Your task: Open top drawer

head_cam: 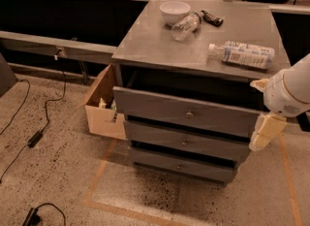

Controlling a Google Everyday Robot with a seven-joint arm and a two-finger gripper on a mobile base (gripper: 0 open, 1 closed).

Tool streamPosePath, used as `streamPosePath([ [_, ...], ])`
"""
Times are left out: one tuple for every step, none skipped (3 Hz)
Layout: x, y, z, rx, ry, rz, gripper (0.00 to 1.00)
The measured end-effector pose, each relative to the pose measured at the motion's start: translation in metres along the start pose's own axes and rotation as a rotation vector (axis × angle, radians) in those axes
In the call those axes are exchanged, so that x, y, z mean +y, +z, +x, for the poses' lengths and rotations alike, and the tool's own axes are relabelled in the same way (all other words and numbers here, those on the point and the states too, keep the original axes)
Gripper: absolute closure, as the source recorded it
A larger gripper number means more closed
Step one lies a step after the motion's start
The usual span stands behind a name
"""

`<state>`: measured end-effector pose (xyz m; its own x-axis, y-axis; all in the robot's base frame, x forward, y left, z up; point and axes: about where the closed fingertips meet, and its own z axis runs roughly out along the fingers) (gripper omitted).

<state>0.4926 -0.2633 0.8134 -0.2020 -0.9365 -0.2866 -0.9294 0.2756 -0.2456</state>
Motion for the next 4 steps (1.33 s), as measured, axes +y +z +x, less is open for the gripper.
streamPosePath([
  [-0.013,0.042,0.006,0.001,-0.052,-0.031,0.00],
  [-0.022,0.076,0.013,0.005,-0.085,-0.063,0.00],
  [-0.036,0.103,0.015,-0.005,-0.107,-0.091,0.00],
  [-0.050,0.126,0.016,-0.025,-0.119,-0.113,0.00],
])
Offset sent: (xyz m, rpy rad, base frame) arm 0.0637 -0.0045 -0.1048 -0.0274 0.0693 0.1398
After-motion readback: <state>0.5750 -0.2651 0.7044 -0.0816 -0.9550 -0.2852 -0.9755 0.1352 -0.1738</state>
